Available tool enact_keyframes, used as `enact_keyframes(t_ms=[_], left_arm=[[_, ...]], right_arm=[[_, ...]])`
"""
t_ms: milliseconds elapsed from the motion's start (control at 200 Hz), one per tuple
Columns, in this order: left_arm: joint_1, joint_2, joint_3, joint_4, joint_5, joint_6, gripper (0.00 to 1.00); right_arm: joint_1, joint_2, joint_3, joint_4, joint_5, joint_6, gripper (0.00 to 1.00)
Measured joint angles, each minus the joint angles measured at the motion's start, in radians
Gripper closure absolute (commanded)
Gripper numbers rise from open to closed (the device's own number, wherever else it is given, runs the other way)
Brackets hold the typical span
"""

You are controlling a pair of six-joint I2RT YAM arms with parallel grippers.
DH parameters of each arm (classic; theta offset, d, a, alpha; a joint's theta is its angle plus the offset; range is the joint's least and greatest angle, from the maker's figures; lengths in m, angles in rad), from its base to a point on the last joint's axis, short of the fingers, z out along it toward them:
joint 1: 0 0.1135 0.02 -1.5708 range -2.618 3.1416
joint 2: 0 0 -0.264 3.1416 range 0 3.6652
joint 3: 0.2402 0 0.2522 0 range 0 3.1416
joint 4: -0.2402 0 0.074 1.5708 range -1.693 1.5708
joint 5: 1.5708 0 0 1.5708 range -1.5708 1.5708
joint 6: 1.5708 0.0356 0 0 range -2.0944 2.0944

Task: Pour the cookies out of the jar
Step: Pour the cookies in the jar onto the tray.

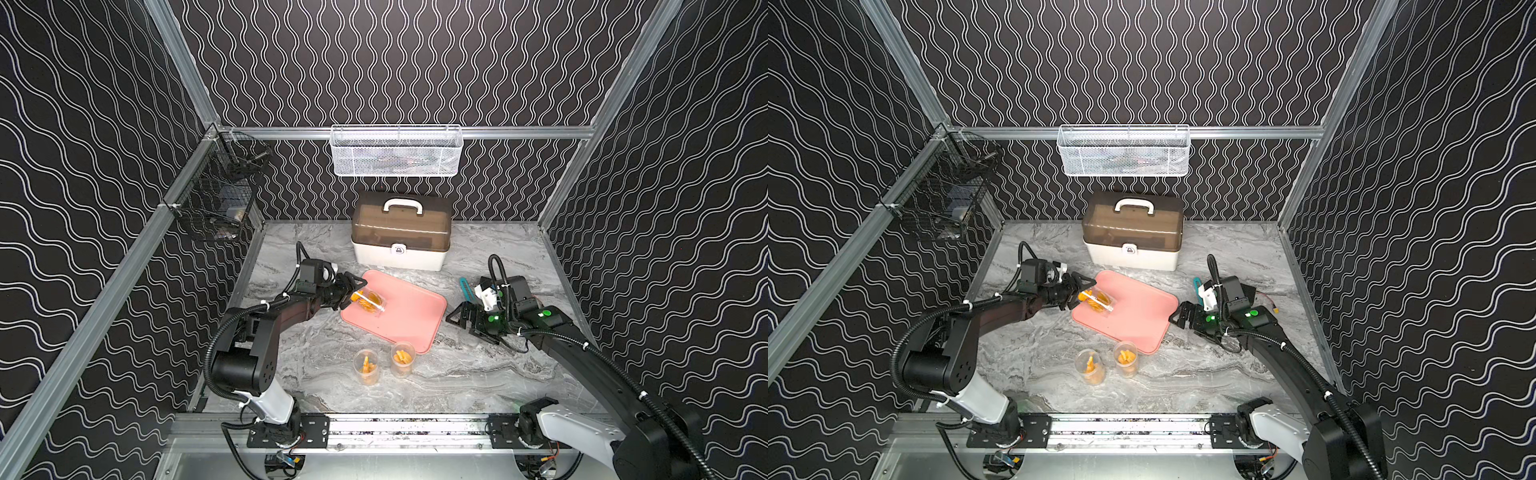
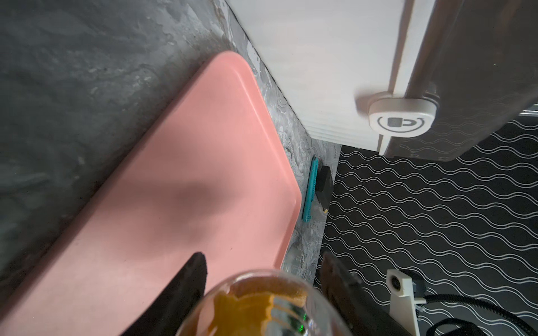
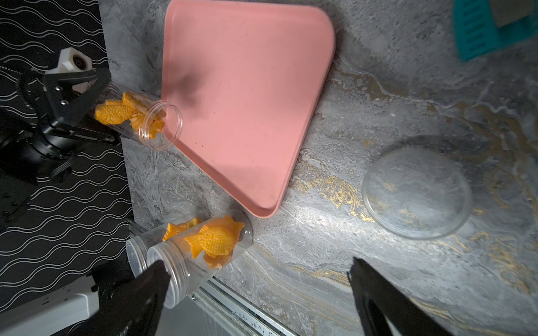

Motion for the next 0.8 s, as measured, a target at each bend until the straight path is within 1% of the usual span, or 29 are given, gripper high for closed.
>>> enact_keyframes(t_ms=[180,310,435,545,585,650,680,751,801], left_arm=[[-0.001,0.001,0.003,0.006,0.003,0.011,0.47],[-0.011,-0.011,0.014,-0.021,-0.017,0.021,0.46],[-0.013,0.019,-0.010,0.061,0.011,-0.018,0.47],[-0.023,0.007,0.009,0.008,-0.013,-0.011,0.47],[-0.025,0.005,0.012,0.029,-0.007,-0.012,0.49],[-0.021,0.026,-0.006,0.101,0.012,-0.037,0.49],[-0.021,0.031,-0.009,0.089,0.004,-0.039,0.48],[-0.033,0.021,0.015,0.003,-0.026,-0.021,0.47],[-0.044,0.014,0.031,0.010,-0.024,-0.009,0.49]], right_arm=[[0.001,0.000,0.000,0.005,-0.003,0.001,0.00],[0.001,0.000,0.000,0.012,-0.004,0.003,0.00],[0.002,-0.003,0.000,0.021,-0.006,0.003,0.00],[0.003,-0.003,0.000,0.022,-0.008,0.003,0.00],[0.003,-0.006,0.000,0.022,-0.008,0.003,0.00],[0.003,-0.013,-0.002,0.025,-0.009,0.003,0.00],[0.003,-0.015,-0.003,0.026,-0.010,0.003,0.00],[0.004,-0.015,-0.003,0.027,-0.010,0.003,0.00],[0.005,-0.015,-0.003,0.027,-0.010,0.003,0.00]])
